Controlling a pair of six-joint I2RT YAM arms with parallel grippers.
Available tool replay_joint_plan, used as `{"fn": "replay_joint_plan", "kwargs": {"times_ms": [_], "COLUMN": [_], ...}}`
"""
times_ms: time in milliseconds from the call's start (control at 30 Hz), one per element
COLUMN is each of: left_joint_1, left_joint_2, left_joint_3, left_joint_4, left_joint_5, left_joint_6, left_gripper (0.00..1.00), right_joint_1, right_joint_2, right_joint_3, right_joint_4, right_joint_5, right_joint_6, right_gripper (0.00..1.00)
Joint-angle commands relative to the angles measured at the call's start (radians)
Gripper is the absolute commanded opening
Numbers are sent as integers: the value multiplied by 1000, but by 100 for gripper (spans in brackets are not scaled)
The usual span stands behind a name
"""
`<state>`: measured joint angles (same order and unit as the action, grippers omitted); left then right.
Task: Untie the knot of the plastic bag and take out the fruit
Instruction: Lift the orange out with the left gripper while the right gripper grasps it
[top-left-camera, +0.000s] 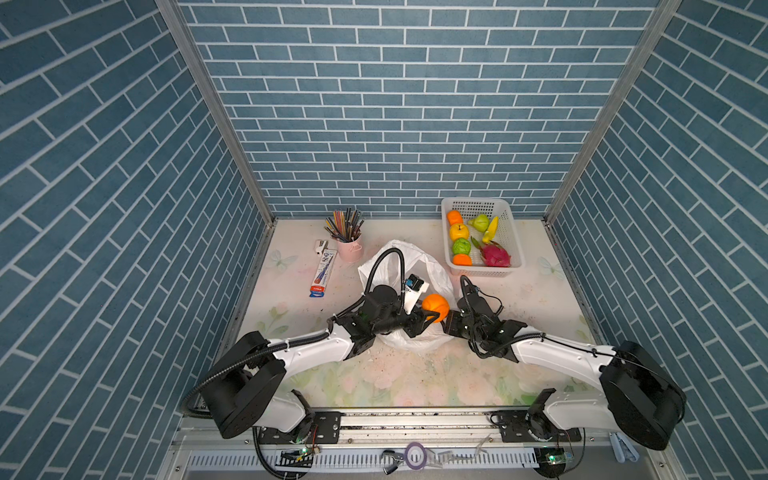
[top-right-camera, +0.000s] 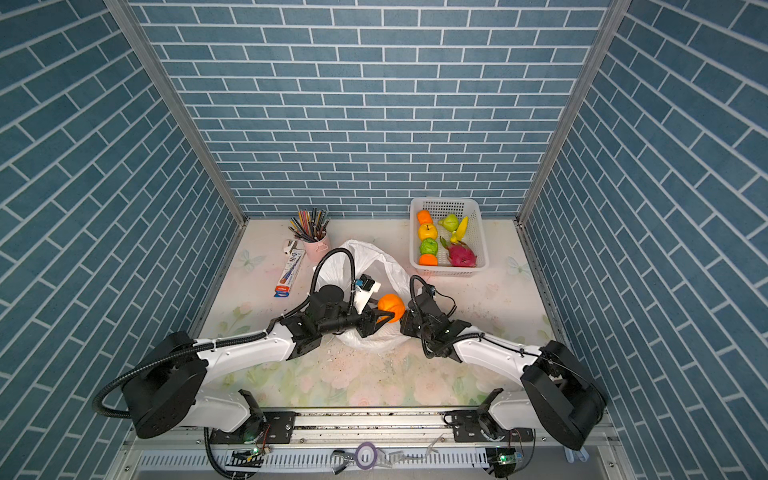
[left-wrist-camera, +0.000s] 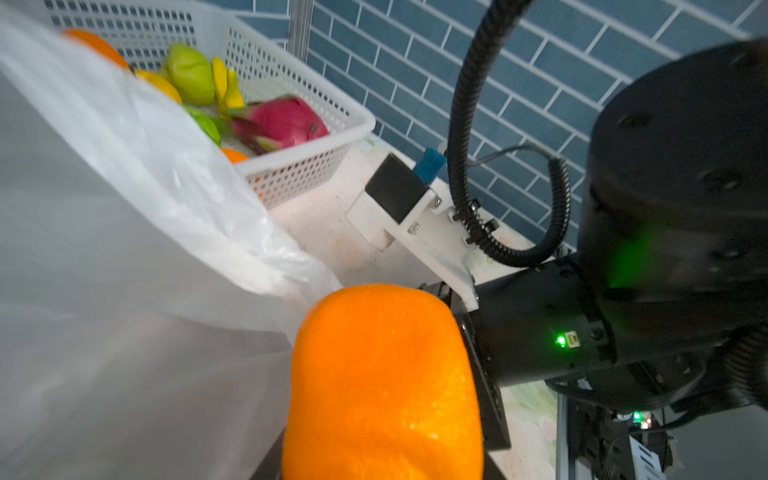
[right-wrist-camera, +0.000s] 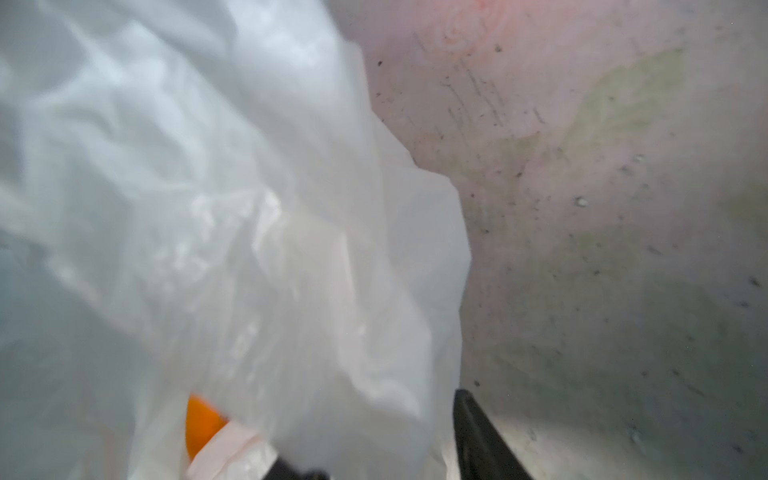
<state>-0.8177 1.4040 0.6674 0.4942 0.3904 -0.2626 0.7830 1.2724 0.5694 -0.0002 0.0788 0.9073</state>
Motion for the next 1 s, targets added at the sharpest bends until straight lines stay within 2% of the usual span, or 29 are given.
{"fn": "replay_joint_plan", "kwargs": {"times_ms": [0, 133, 267, 367, 467, 633, 733, 867, 967], "left_joint_1": [6, 6, 6, 5, 6, 1, -15, -48, -60], "left_joint_2": [-26, -28, -29, -30, -24, -7, -5, -9, -5], "left_joint_3": [26, 32, 36, 22, 10, 20, 26, 60, 80], "left_joint_4": [69, 63, 89, 144, 208, 299, 362, 334, 331], "left_joint_5": [9, 6, 29, 49, 83, 159, 210, 226, 237], "left_joint_6": [-18, -3, 11, 37, 106, 214, 286, 402, 433], "left_gripper": [34, 34, 34, 34, 34, 34, 34, 34, 34], "right_joint_1": [-6, -5, -9, -11, -13, -20, -22, -27, -31], "right_joint_2": [-115, -274, -428, -537, -609, -601, -577, -551, -533], "right_joint_3": [-2, -5, 2, 3, 10, 62, 73, 70, 48], "right_joint_4": [-89, -123, -144, -126, -93, -84, -60, -6, 93], "right_joint_5": [51, 103, 99, 53, -30, -155, -188, -242, -312], "right_joint_6": [48, 51, 61, 77, 91, 115, 144, 162, 183], "right_gripper": [58, 70, 74, 79, 90, 93, 94, 94, 93]}}
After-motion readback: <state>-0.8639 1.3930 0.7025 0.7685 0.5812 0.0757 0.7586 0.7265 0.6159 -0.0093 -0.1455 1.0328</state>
